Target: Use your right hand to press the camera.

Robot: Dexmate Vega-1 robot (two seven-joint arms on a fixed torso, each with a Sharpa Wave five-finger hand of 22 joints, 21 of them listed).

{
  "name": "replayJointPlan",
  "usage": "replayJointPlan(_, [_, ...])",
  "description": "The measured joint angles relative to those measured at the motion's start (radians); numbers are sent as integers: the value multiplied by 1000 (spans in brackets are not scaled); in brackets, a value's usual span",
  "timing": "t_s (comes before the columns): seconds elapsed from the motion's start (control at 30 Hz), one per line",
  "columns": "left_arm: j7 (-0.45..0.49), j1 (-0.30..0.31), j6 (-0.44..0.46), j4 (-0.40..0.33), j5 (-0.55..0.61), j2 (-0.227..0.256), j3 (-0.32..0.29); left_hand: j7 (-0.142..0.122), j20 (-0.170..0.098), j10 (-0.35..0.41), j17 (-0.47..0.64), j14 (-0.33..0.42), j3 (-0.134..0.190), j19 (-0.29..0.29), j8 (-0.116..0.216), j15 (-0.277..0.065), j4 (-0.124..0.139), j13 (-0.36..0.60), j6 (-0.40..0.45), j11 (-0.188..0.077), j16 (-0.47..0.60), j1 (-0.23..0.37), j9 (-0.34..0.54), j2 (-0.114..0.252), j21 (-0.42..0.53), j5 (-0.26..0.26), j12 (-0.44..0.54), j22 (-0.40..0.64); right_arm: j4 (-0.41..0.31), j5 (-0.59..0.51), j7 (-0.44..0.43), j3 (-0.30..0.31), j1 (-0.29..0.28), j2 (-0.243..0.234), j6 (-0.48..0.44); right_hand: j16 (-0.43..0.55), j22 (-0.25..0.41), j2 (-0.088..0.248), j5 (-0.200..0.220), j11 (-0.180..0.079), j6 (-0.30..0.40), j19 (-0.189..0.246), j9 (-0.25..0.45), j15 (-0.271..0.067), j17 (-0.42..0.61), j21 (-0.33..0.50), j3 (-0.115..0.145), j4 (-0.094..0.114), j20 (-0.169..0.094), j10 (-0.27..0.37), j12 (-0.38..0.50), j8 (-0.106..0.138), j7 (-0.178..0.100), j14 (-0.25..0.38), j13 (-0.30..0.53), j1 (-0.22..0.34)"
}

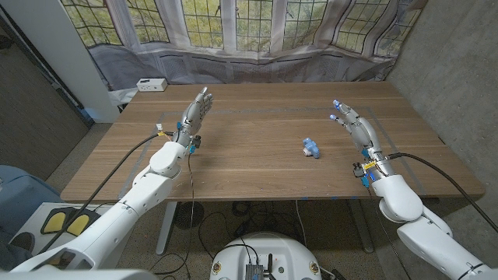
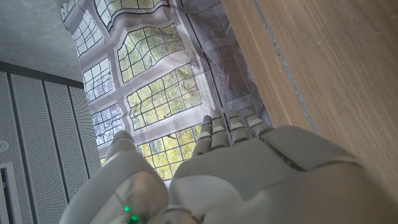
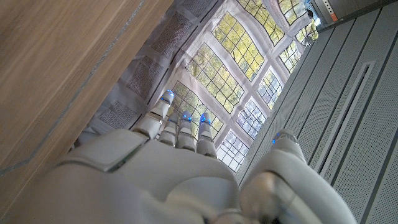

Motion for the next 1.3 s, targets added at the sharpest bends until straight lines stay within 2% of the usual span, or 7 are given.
replayJointPlan(0.47, [6, 10, 1, -18, 5, 1, 3, 0, 5, 4, 0, 0, 0, 5, 0, 0, 0, 0, 7, -4, 0, 0, 0, 0, 0, 0, 0, 0, -3, -130, -57, 5, -11, 8, 1, 0, 0, 5, 0, -7, -2, 6, 0, -9, 0, 0, 0, 0, -6, 7, 0, -6, -6, 16, 0, 5])
replayJointPlan(0.67, [6, 11, 1, -23, 5, 1, 4, -2, 5, 7, 0, 5, 3, 5, -2, -5, -3, 0, 9, -7, -5, 0, 0, 0, 0, 0, 0, 0, -3, -195, -94, 5, -11, 8, 5, 0, 0, 5, 0, -7, 4, 7, 0, -11, 0, 0, 0, -8, -15, 7, 0, -6, -11, 18, 0, 5])
replayJointPlan(0.7, [23, 11, 10, -24, 19, 1, 4, -2, 5, 7, 0, 5, 3, 5, -6, -5, -3, 0, 9, -7, -5, 0, 0, 0, 0, 0, 0, 0, 13, -211, -103, 11, -17, 45, 6, 0, 0, 5, 0, -7, 3, 7, 0, -11, 0, 0, 0, -8, -15, 7, 0, -6, -11, 18, 0, 5])
replayJointPlan(0.83, [28, 11, 14, -26, 24, 1, 5, -2, 5, 7, 0, 5, 3, 5, -6, -5, -3, 0, 9, -7, -5, 0, 0, 0, 0, 0, 0, 0, 19, -250, -124, 12, -14, 52, 6, 0, 0, 5, 0, -7, 5, 7, 0, -11, 0, 0, 0, -8, -15, 7, 0, -6, -12, 18, 0, 5])
replayJointPlan(1.1, [35, 9, 16, -28, 32, -3, 9, -5, 5, 12, 0, 11, 3, 5, -6, 0, -3, 0, 12, -2, -4, 5, 5, 5, 0, 0, 0, 0, 12, -374, -188, 18, -17, 58, -28, 0, 0, 9, 0, -7, 9, 7, 0, -16, 0, 0, 0, -8, -15, 7, 0, -6, -17, 12, 0, 9])
replayJointPlan(1.3, [38, 6, 16, -26, 36, -8, 12, 0, 5, 18, 0, 11, 3, 5, -6, 0, -3, 0, 18, -7, -4, 5, 5, 5, 0, -2, 0, 0, 2, -453, -232, 18, -19, 57, -56, 0, 0, 5, 0, -7, 10, 7, 0, -16, -4, 0, 0, -8, -15, 7, 0, -6, -26, 12, 0, 13])
